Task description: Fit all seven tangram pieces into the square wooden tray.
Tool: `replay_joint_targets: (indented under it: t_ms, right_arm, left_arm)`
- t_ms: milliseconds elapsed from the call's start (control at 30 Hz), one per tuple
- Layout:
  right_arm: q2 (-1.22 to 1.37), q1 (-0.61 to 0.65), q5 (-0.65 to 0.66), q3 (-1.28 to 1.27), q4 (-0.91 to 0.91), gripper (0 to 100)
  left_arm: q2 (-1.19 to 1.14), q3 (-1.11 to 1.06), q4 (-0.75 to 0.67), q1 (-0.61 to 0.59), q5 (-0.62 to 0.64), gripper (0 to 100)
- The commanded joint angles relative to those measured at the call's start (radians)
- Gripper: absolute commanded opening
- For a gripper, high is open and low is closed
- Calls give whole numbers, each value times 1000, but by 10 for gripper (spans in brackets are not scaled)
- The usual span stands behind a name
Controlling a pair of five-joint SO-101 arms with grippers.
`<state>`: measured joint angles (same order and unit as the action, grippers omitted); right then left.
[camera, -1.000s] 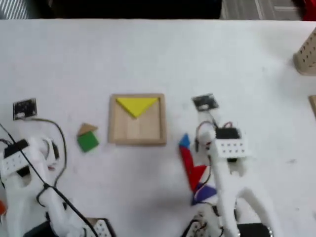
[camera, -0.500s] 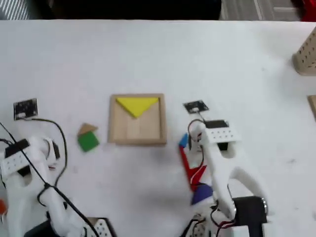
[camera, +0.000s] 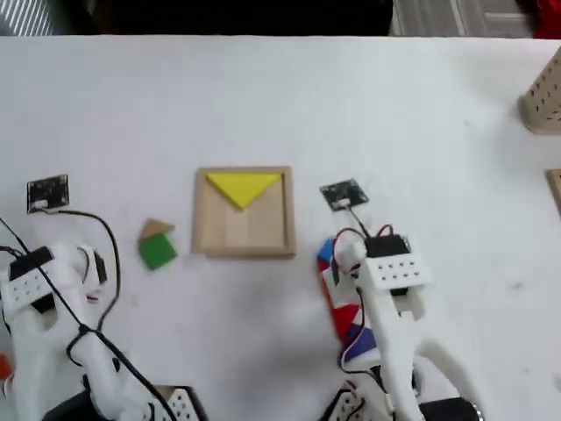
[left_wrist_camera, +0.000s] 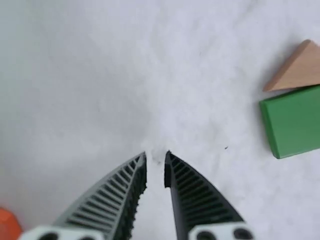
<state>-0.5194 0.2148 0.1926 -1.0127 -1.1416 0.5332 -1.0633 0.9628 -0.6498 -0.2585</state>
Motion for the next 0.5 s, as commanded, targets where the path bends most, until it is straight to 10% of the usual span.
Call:
replay_joint_targets:
  t_ms: [0, 467]
  right_arm:
    - [87, 76, 3, 12, 36, 297]
    - [340, 159, 12, 130, 22, 294]
  left_arm:
    - [-2, 46, -15, 8, -14, 94]
    - [-2, 46, -15, 8, -17, 94]
